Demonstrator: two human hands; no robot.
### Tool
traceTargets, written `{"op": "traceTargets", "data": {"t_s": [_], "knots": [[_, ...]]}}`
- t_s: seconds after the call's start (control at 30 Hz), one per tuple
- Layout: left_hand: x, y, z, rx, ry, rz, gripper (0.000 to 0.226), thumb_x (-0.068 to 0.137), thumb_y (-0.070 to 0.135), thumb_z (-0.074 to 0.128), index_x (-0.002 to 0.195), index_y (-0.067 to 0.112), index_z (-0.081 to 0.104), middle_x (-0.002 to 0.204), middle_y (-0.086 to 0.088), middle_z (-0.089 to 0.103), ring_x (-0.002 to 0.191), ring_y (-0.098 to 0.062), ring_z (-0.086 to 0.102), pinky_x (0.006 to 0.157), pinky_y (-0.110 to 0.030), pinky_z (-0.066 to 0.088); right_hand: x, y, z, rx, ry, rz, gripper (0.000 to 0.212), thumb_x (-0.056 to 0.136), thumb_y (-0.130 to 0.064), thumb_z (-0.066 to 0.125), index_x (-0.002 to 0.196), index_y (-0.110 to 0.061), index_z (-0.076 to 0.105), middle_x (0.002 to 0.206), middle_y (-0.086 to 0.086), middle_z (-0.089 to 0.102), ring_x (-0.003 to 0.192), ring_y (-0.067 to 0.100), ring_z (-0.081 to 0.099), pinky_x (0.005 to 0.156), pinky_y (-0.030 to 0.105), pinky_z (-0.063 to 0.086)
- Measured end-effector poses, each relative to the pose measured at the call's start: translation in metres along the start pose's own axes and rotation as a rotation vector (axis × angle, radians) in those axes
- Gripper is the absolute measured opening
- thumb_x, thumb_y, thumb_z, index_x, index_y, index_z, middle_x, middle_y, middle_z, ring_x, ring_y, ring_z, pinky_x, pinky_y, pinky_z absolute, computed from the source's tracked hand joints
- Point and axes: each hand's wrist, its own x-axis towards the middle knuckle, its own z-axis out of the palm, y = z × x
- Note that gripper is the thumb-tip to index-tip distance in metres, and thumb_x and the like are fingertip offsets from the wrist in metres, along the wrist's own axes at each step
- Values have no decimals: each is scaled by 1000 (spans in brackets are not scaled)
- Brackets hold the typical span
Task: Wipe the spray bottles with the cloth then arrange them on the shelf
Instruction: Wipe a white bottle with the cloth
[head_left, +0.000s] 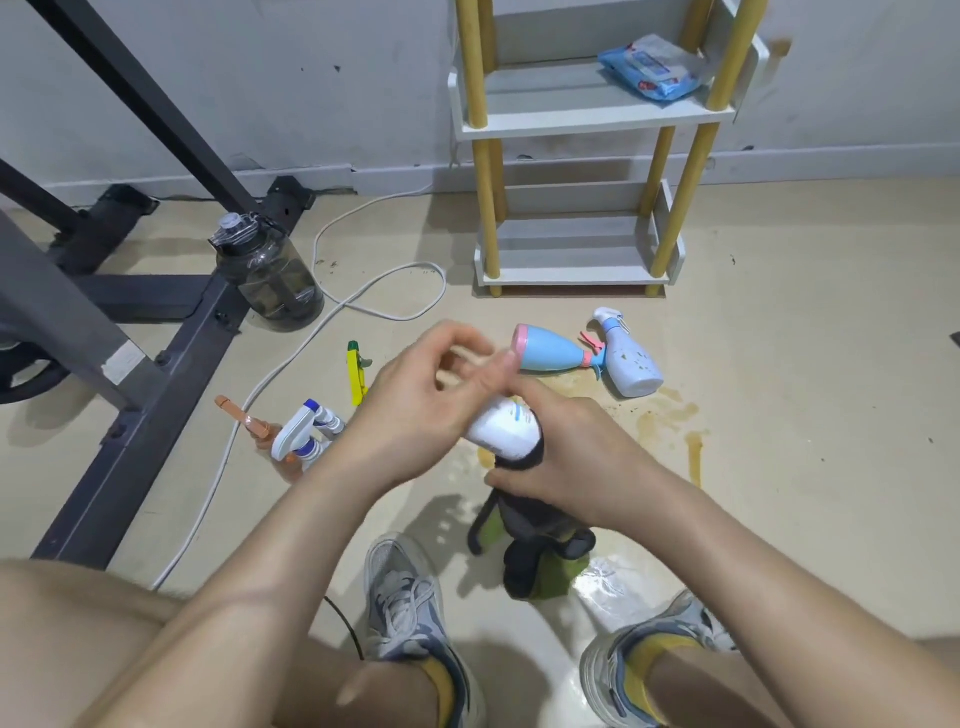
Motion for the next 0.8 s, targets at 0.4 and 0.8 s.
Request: {"op": "traceTargets", "data": {"t_s": [0.4,0.8], "knots": [[-3,0,-12,-241,-205,-39,18,77,26,77,91,16,76,63,1,63,55,-11,54,54,-19,45,-4,8,-31,599,-87,232,65,79,-69,52,58,-9,39,58,9,26,53,22,26,51,34,22],[-9,0,27,-538,285,-89,24,89,10,69,112,8,63,87,-11,73,68,-11,67,52,-15,49,9,-41,4,1555,703,392,34,99,-33,54,126,-15,65,120,0,67,112,18,63,101,37,48]]}}
